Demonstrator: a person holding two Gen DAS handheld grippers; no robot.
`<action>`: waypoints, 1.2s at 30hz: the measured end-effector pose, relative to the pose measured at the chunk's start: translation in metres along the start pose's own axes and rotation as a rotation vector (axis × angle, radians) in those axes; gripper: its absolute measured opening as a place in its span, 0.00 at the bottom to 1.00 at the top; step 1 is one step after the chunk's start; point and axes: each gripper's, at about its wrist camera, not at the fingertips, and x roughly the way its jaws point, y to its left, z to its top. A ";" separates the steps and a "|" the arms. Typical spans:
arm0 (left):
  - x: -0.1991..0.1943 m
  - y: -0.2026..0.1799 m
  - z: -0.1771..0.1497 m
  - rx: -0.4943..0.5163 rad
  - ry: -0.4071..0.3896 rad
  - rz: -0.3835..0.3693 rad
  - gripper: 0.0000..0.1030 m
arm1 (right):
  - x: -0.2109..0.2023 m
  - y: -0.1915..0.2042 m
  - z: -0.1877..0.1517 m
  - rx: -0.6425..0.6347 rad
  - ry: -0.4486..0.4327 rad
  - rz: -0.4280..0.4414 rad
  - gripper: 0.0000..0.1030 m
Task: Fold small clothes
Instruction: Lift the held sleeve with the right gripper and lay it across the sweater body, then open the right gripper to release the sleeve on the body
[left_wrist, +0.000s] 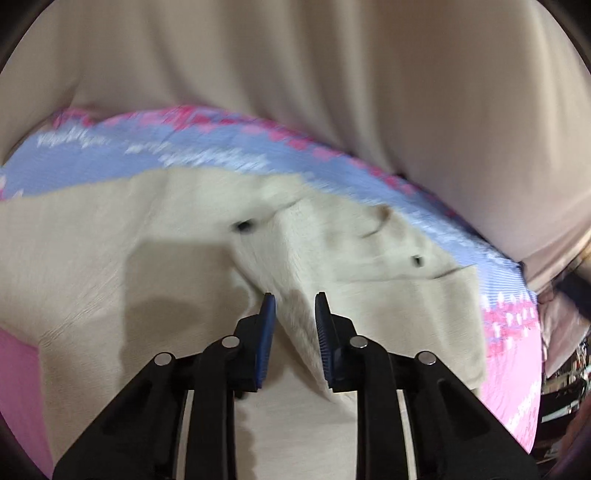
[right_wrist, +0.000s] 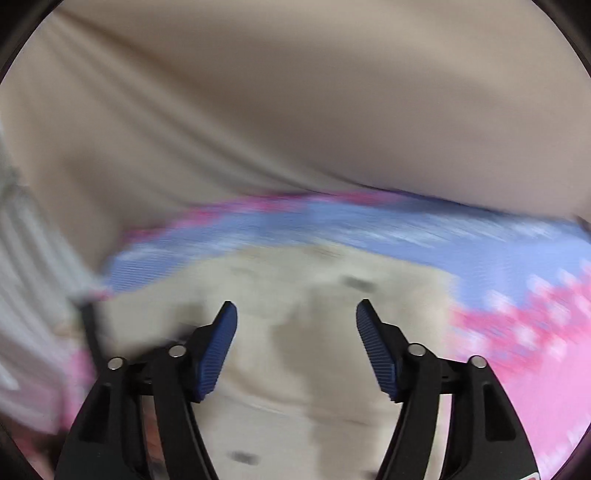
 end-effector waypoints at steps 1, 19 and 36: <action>0.001 0.009 -0.003 -0.008 0.010 0.011 0.21 | 0.001 -0.015 -0.018 -0.011 0.006 -0.083 0.64; 0.052 0.024 0.000 -0.270 0.082 -0.006 0.62 | 0.093 -0.096 -0.098 0.165 0.121 -0.137 0.14; 0.010 0.077 -0.035 -0.454 -0.109 0.022 0.12 | 0.082 -0.103 -0.106 0.161 0.078 -0.175 0.25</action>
